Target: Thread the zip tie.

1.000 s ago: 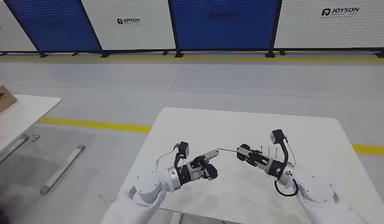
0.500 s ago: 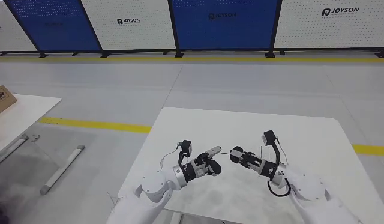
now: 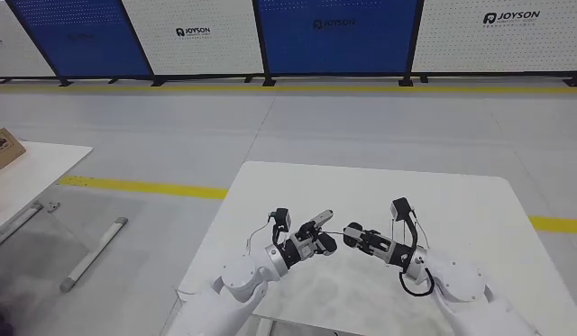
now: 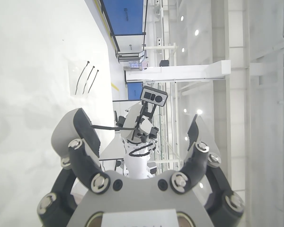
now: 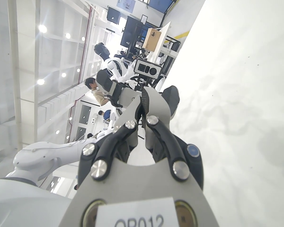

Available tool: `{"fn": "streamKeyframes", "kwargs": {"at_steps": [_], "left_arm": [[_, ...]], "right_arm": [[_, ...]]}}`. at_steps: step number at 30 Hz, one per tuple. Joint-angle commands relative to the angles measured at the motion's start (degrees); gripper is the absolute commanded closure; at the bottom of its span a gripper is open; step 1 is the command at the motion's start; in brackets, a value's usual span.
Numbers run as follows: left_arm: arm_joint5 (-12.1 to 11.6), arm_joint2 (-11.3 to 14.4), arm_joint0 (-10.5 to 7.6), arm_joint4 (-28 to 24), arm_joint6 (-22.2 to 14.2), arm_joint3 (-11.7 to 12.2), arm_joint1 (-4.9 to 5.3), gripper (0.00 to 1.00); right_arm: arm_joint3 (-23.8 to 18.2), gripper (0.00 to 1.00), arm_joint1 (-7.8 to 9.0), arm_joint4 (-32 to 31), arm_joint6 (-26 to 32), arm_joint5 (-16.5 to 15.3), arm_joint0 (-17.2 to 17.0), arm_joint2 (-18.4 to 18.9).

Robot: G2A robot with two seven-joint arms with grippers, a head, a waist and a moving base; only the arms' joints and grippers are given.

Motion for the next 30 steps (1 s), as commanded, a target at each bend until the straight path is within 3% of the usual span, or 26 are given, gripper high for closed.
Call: {"fn": "streamKeyframes", "kwargs": {"at_steps": [1, 8, 15, 26, 30], "left_arm": [[0.0, 0.0, 0.0, 0.0, 0.0, 0.0, 0.0, 0.0], [0.0, 0.0, 0.0, 0.0, 0.0, 0.0, 0.0, 0.0], [-1.4, 0.2, -0.07, 4.7, 1.4, 0.1, 0.17, 0.0], [-1.9, 0.2, 0.0, 4.6, 2.3, 0.1, 0.1, 0.0], [-3.5, 0.3, -0.45, 5.4, 3.0, 1.1, 0.02, 0.0]], "right_arm": [[0.0, 1.0, 0.0, 0.0, 0.0, 0.0, 0.0, 0.0], [0.0, 1.0, 0.0, 0.0, 0.0, 0.0, 0.0, 0.0], [-0.4, 1.0, 0.09, 0.9, -0.2, 0.7, -0.9, 1.3], [-0.4, 1.0, 0.11, 0.9, 0.3, 0.8, -0.9, 1.4], [-0.4, 1.0, 0.11, 0.9, 0.3, 0.8, -0.9, 1.4]]}}
